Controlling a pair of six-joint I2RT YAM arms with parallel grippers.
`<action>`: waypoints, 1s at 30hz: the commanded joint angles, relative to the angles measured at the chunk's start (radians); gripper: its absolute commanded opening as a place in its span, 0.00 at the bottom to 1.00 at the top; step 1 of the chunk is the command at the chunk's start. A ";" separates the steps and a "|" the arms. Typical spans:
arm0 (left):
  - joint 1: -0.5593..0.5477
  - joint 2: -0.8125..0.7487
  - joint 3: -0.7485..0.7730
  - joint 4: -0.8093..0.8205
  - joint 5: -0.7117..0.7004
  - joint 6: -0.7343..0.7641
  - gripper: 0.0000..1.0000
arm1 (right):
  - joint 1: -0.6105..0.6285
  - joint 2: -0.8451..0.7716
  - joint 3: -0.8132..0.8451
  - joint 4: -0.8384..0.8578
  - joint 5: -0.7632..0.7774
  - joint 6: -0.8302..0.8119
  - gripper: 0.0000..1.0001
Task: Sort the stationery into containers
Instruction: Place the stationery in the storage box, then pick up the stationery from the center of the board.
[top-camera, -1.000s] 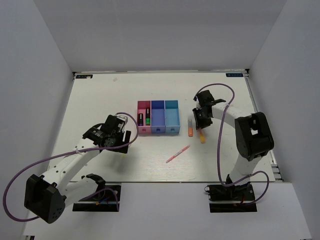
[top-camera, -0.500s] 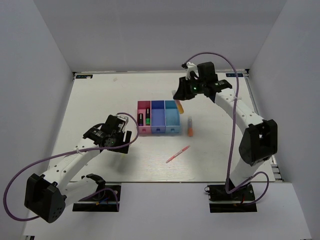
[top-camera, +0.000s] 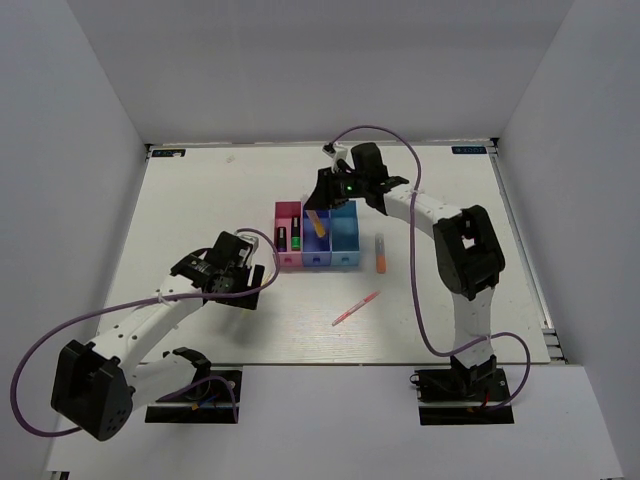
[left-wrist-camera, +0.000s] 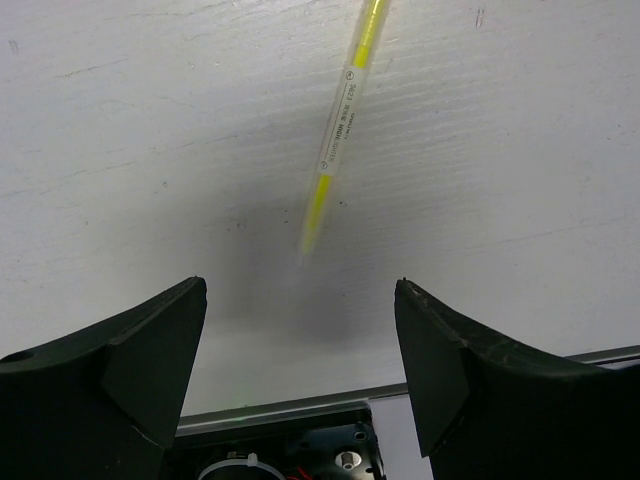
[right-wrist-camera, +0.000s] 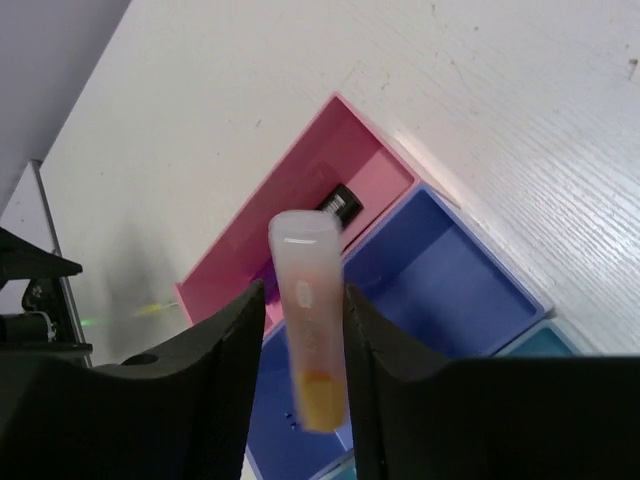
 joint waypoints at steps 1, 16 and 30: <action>0.006 0.005 -0.002 0.022 0.019 0.007 0.86 | 0.008 -0.021 0.049 0.089 0.002 -0.051 0.45; 0.004 0.007 0.010 0.029 0.069 0.007 0.85 | -0.032 -0.409 -0.076 -0.402 0.648 -0.204 0.00; 0.007 -0.016 0.007 0.031 0.102 0.009 0.84 | -0.077 -0.149 -0.136 -0.643 0.655 -0.207 0.42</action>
